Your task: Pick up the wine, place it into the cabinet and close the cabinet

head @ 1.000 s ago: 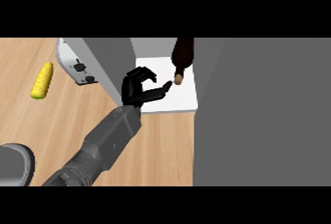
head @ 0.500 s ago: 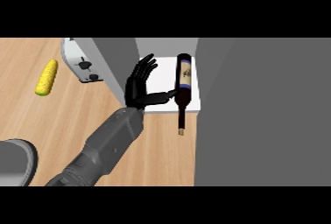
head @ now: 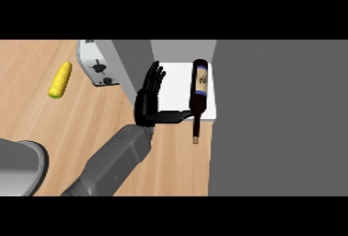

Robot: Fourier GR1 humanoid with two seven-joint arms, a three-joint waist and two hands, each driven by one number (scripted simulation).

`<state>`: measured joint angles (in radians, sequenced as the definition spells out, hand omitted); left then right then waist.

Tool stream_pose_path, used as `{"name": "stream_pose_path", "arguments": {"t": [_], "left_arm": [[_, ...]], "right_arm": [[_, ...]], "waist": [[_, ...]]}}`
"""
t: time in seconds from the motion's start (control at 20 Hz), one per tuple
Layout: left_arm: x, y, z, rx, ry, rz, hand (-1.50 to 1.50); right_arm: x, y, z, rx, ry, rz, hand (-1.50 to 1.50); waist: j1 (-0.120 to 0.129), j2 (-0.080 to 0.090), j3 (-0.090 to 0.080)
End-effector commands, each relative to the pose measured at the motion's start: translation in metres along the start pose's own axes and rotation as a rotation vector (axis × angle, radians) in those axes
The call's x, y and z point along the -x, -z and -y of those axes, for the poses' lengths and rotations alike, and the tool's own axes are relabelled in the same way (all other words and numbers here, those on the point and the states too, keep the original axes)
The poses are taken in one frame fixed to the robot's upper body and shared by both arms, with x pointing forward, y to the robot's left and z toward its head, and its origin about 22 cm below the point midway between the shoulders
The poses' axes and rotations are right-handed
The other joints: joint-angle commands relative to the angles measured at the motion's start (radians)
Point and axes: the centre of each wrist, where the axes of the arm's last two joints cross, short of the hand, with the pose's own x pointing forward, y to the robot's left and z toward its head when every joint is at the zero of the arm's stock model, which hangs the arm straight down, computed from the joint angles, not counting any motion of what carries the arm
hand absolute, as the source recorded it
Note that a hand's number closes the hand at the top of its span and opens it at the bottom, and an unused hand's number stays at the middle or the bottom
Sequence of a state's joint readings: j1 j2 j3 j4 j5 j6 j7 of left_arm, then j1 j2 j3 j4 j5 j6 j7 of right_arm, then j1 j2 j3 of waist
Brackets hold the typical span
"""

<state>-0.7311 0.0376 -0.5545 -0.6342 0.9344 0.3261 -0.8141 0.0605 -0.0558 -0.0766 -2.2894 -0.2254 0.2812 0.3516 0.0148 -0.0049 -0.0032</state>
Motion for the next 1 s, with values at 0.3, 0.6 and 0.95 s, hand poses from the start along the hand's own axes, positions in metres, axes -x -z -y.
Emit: {"name": "stream_pose_path", "arguments": {"t": [0.3, 0.6, 0.95], "left_arm": [[-0.071, -0.051, 0.005, 0.154, -0.040, -0.017, -1.50], [-0.120, -0.096, -0.009, 0.142, -0.037, 0.009, -1.50], [-0.146, -0.126, 0.000, 0.139, -0.080, 0.013, -1.50]], "right_arm": [[-0.005, 0.000, -0.006, -0.020, 0.009, 0.003, -1.50], [0.002, -0.001, -0.009, -0.040, 0.009, -0.002, -1.50], [-0.008, 0.002, -0.007, -0.097, -0.053, -0.009, 1.50]], "waist": [[0.006, -0.004, 0.004], [-0.002, 0.000, 0.004], [-0.011, 0.003, 0.003]]}}
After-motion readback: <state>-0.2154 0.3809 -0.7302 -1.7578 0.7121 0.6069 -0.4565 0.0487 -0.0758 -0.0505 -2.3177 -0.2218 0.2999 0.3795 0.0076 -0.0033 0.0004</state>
